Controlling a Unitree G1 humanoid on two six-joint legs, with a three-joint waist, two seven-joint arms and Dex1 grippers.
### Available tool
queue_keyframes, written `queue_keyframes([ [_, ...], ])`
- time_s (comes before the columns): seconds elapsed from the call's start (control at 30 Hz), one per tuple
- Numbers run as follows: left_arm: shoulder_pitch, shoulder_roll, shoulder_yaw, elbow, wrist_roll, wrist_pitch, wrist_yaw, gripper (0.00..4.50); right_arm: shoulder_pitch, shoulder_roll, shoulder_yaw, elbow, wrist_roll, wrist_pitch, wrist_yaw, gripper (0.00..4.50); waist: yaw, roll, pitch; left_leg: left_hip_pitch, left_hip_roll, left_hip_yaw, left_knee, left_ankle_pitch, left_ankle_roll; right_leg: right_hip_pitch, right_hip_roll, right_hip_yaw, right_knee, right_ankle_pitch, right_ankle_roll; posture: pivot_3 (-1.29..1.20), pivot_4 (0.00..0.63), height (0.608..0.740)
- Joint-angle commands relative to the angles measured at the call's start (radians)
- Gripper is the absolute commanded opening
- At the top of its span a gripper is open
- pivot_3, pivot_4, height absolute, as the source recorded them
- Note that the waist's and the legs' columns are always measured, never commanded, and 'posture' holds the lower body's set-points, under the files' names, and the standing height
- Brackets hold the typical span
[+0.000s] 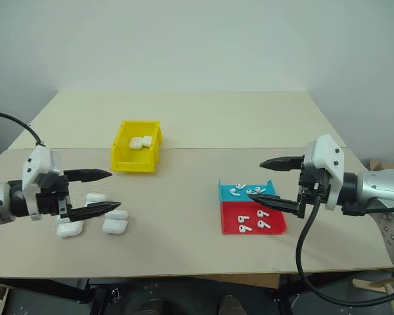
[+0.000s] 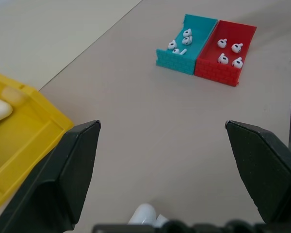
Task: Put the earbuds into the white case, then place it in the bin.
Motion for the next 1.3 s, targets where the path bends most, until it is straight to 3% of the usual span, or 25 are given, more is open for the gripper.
queue_keyframes([
  [0.03,0.038,0.034,0.096,-0.002,0.008,0.0,-0.017,4.5,0.021,-0.03,-0.058,-0.038,0.051,0.022,0.034,4.47,0.0,0.0,0.0,0.0,0.0,0.0,0.0,0.0,0.0,0.0,0.0,0.0,0.0,0.0,0.0,0.0,0.15,0.74],
  [0.2,0.14,0.03,0.196,-0.006,0.035,0.035,0.025,4.5,0.037,-0.023,-0.06,-0.052,0.068,0.019,0.041,4.47,-0.003,0.0,0.0,0.0,0.0,0.0,0.0,0.0,0.0,0.0,0.0,0.0,0.0,0.0,0.0,0.0,0.15,0.74],
  [0.3,0.211,0.057,0.188,-0.05,0.124,0.117,0.131,4.5,0.036,-0.009,-0.044,-0.055,0.06,0.014,0.028,4.47,-0.003,0.0,0.0,0.001,0.0,0.0,0.0,0.0,0.0,0.0,0.0,0.0,0.001,0.0,0.0,0.0,0.15,0.74],
  [0.47,0.217,-0.004,0.214,-0.209,0.075,0.309,0.296,4.5,0.038,0.009,-0.037,-0.066,0.072,0.019,0.018,4.47,0.001,0.0,0.0,0.0,0.0,0.0,0.0,0.0,0.0,0.0,0.0,0.0,0.0,0.0,0.0,0.0,0.15,0.74],
  [0.57,0.193,-0.014,0.248,-0.273,0.01,0.414,0.336,4.5,0.038,0.013,-0.034,-0.064,0.073,0.018,0.011,4.47,0.003,-0.001,0.0,-0.001,0.0,0.0,0.0,0.0,0.0,0.0,0.0,-0.001,0.0,0.0,0.0,0.0,0.15,0.74],
  [0.67,0.164,0.052,0.244,-0.308,0.01,0.525,0.377,4.5,0.03,0.018,-0.026,-0.058,0.072,0.018,0.002,4.47,0.002,-0.001,0.0,0.0,0.0,-0.001,0.0,0.0,0.0,0.0,0.0,-0.001,0.001,0.0,0.0,0.0,0.15,0.74],
  [0.77,-0.002,0.133,0.189,-0.25,-0.057,0.87,0.431,4.5,0.027,0.023,-0.021,-0.057,0.077,0.02,-0.005,4.47,0.001,-0.002,0.0,0.001,0.0,-0.001,0.0,0.0,0.0,0.0,0.0,-0.001,0.002,0.0,0.0,0.0,0.15,0.74],
  [0.87,-0.091,0.173,0.108,-0.212,-0.077,0.96,0.515,4.5,0.027,0.024,-0.019,-0.057,0.08,0.023,-0.01,4.47,0.0,-0.001,0.0,0.002,0.0,-0.002,0.0,0.0,0.0,0.002,0.0,-0.001,0.001,-0.001,0.0,0.0,0.15,0.74],
  [1.0,-0.113,0.265,0.028,-0.074,-0.253,0.96,0.672,4.5,0.02,0.024,-0.006,-0.049,0.078,0.025,-0.012,4.47,-0.005,-0.002,0.0,0.002,0.0,-0.002,-0.001,0.0,0.0,0.0,0.0,-0.001,0.002,-0.001,-0.001,0.0,0.15,0.74],
  [1.3,-0.065,0.226,0.013,0.111,-0.647,0.96,1.227,4.5,-0.022,0.036,0.032,-0.027,0.064,0.018,-0.012,4.47,-0.001,-0.002,0.001,0.001,0.0,-0.002,-0.001,0.0,0.0,0.0,-0.001,-0.001,0.002,-0.001,-0.001,0.0,0.15,0.74],
])
